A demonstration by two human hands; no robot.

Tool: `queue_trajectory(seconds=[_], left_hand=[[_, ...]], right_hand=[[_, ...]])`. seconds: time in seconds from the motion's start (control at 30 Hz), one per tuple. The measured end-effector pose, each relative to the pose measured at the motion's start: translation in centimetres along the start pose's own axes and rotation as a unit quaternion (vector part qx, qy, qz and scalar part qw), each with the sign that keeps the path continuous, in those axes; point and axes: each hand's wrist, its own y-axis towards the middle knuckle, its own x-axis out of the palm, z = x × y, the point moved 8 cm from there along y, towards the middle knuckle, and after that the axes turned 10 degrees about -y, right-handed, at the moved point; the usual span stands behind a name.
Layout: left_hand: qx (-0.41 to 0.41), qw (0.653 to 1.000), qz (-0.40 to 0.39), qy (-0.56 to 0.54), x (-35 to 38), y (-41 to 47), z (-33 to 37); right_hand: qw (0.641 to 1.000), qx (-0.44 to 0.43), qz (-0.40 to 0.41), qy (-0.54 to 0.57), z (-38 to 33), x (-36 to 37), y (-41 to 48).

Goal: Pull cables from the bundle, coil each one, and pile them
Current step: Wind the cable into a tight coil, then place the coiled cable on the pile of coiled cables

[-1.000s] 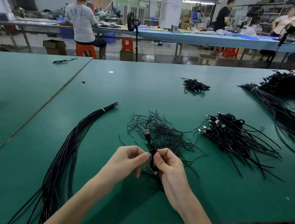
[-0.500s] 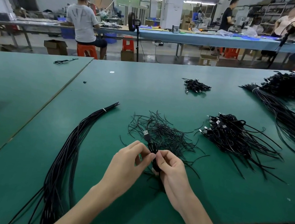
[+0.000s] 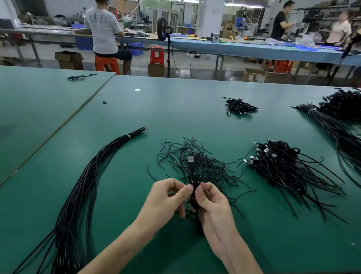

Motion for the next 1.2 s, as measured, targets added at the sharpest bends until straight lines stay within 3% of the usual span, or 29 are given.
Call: queue_trajectory(seconds=[0.4, 0.53, 0.63, 0.77, 0.87, 0.97, 1.07, 1.2], left_hand=[[-0.017, 0.995, -0.064, -0.073, 0.2, -0.1, 0.3], [-0.003, 0.994, -0.054, -0.095, -0.5, 0.2, 0.3], [-0.003, 0.989, -0.043, -0.142, -1.2, 0.5, 0.5], [-0.026, 0.962, 0.027, -0.270, -3.6, 1.5, 0.6], [-0.036, 0.943, 0.012, -0.331, -4.6, 2.2, 1.2], [-0.057, 0.947, -0.032, -0.313, -3.8, 2.7, 1.8], [-0.087, 0.970, -0.050, -0.222, -1.4, 4.1, 2.5], [-0.106, 0.982, -0.100, -0.116, 4.8, 7.0, 3.6]], right_hand=[[1.000, 0.001, 0.004, 0.014, 0.0, 0.3, -0.1], [0.999, -0.022, -0.010, 0.023, -0.7, 0.6, -0.1], [0.998, -0.051, 0.017, 0.023, -1.2, -0.1, 0.2], [0.995, -0.072, 0.050, 0.047, -1.6, -1.4, 0.5], [0.997, -0.065, 0.037, 0.032, -1.3, -1.1, 0.6], [0.994, -0.063, 0.015, -0.089, -0.6, 0.0, 0.4], [0.968, -0.078, -0.024, -0.236, 0.1, 1.4, 0.3], [0.970, -0.052, -0.027, -0.238, 0.4, 1.6, 0.2]])
